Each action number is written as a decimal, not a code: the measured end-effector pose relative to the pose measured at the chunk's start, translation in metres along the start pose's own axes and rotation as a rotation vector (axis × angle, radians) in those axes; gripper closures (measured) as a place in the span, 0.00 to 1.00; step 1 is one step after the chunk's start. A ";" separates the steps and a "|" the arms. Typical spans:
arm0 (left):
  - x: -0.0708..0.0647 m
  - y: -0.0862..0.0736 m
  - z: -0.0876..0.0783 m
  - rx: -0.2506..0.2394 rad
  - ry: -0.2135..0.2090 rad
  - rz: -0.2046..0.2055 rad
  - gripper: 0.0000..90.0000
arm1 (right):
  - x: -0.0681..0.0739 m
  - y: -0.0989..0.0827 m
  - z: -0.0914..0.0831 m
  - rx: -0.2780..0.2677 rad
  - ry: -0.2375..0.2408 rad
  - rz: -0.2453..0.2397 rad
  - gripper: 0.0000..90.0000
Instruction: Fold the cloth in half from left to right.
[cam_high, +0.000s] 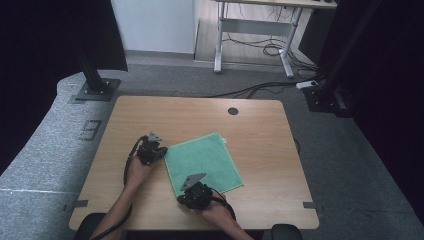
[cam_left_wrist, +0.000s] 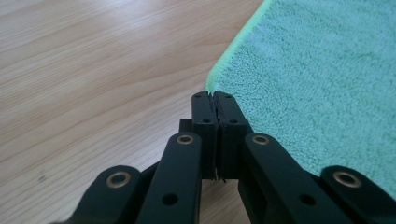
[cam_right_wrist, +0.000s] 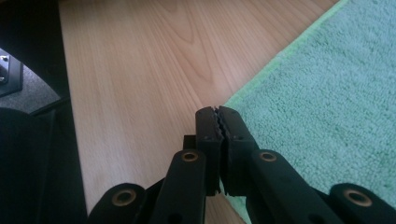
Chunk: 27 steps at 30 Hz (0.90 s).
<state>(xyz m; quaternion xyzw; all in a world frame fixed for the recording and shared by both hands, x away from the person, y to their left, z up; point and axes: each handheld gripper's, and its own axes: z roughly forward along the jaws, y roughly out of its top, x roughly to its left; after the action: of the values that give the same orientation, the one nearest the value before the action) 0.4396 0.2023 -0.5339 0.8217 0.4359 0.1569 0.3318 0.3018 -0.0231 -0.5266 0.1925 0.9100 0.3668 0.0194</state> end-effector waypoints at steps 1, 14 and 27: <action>0.002 0.000 -0.003 -0.004 -0.003 -0.010 0.98 | 0.001 0.002 0.001 -0.004 0.003 -0.010 0.96; -0.002 0.015 -0.012 -0.086 -0.068 -0.090 0.97 | 0.002 0.007 -0.026 -0.060 -0.037 -0.019 0.96; -0.024 0.052 -0.007 -0.148 -0.108 -0.070 0.97 | -0.016 -0.016 -0.062 -0.081 -0.126 0.023 0.96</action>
<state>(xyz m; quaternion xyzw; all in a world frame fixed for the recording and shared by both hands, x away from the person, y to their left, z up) 0.4533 0.1648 -0.4924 0.7865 0.4330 0.1323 0.4200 0.3002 -0.0809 -0.4939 0.2246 0.8891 0.3907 0.0804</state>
